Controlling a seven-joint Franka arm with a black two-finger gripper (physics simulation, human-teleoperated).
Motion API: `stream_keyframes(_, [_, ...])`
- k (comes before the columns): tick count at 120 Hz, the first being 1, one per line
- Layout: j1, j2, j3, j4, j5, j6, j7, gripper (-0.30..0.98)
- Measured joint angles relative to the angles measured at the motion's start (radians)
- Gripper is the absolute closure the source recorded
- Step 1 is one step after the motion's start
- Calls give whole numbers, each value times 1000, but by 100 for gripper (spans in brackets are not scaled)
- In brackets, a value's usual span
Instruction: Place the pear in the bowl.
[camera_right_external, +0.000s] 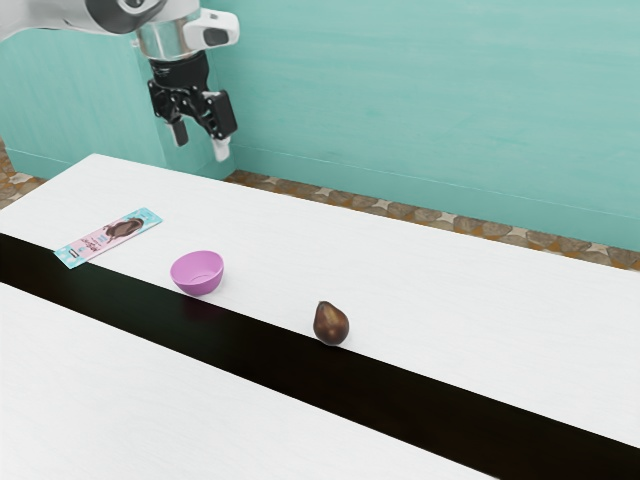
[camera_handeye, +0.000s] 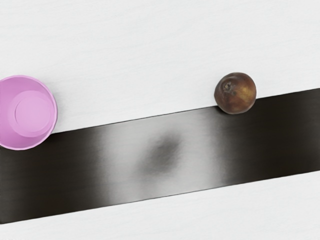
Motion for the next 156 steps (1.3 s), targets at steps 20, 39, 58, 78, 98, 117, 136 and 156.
stream_keyframes(20, [0, 12, 0, 20, 5, 0, -20, 0])
stream_keyframes(39, [-2, 84, -40, 44, 12, 6, -34, 0])
stream_keyframes(58, [-13, 233, -97, 106, 18, 36, -44, 0])
stream_keyframes(78, [-6, 391, -145, 145, 15, 68, -54, 0])
stream_keyframes(98, [23, 568, -171, 265, -26, 46, -63, 0])
stream_keyframes(117, [23, 624, -173, 289, -118, -36, -88, 0])
stream_keyframes(136, [14, 666, -170, 297, -180, -93, -131, 0])
stream_keyframes(156, [15, 695, -164, 298, -201, -137, -169, 0])
